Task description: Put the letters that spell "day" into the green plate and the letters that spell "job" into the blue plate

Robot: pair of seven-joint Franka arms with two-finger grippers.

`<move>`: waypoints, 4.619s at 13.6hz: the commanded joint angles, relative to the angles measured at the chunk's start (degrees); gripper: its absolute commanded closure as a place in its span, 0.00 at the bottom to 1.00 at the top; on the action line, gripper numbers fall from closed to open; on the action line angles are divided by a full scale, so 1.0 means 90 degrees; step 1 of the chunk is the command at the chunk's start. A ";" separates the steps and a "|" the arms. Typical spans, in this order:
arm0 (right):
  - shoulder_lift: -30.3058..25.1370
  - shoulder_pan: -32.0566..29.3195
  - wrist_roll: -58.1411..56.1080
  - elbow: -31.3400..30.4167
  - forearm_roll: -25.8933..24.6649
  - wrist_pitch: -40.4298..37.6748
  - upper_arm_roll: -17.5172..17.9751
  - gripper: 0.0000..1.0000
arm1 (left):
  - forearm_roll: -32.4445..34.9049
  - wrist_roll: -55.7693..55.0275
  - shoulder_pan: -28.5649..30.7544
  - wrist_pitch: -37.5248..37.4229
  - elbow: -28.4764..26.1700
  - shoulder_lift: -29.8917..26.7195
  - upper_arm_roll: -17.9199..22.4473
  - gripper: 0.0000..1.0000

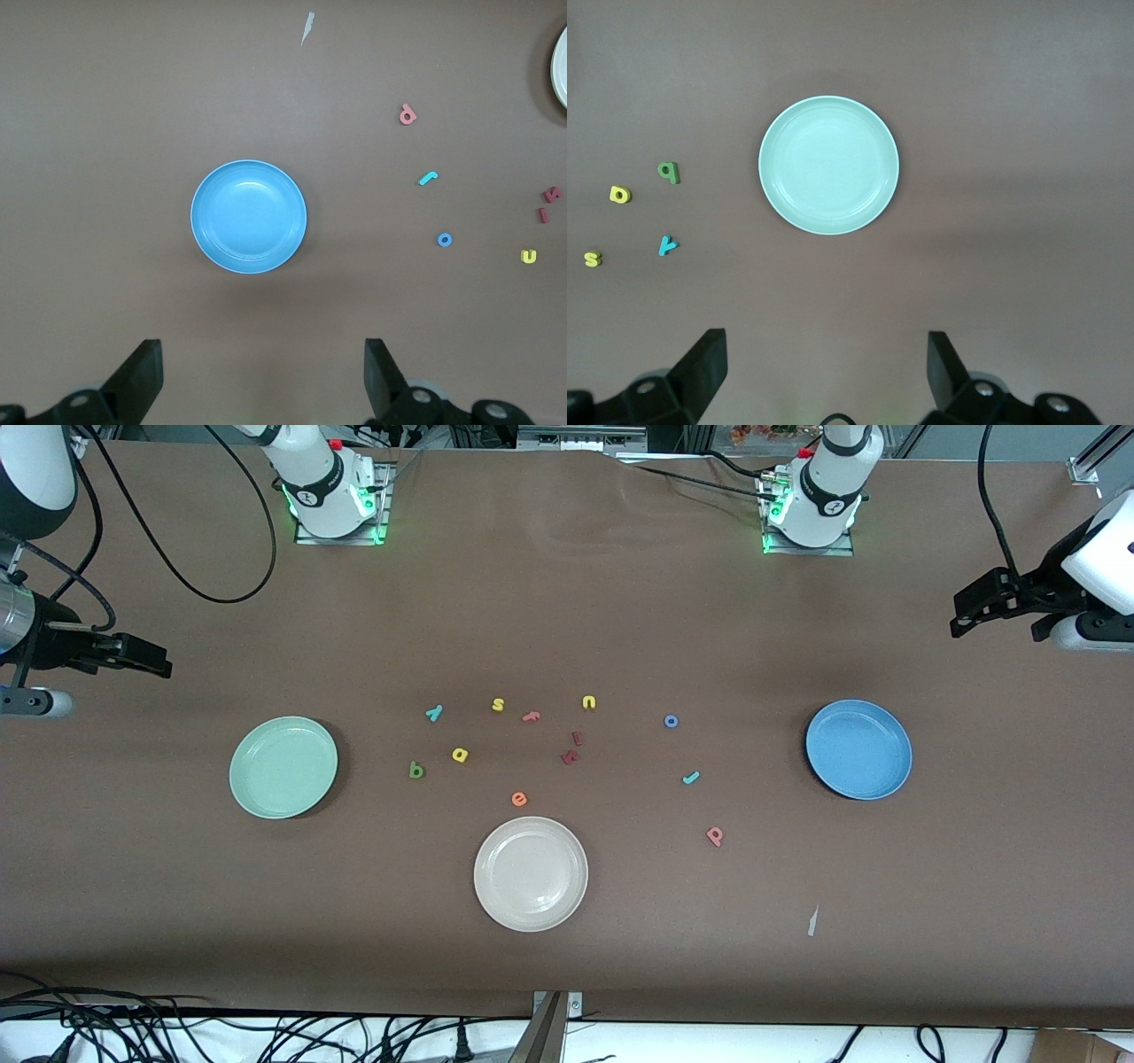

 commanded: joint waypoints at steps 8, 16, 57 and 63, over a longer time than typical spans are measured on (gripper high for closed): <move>-0.0064 0.0067 0.0073 0.0061 0.0008 -0.0046 0.0035 0.00 | -0.0032 -0.0006 -0.0027 -0.0160 0.0215 0.0092 0.0028 0.00; -0.0025 0.0183 0.0083 0.0042 0.0144 -0.0007 0.0035 0.00 | -0.0032 -0.0026 -0.0046 -0.0190 0.0215 0.0083 -0.0020 0.00; 0.2825 0.2352 0.3091 -0.2468 0.0995 0.6369 0.0386 0.00 | -0.0041 0.0043 -0.2380 0.5982 -0.1905 0.3588 -0.0206 0.00; 0.3050 0.2274 0.2984 -0.2302 0.0985 0.6370 0.0425 0.15 | -0.0012 0.0062 -0.2390 0.6422 -0.1797 0.3998 -0.0196 0.01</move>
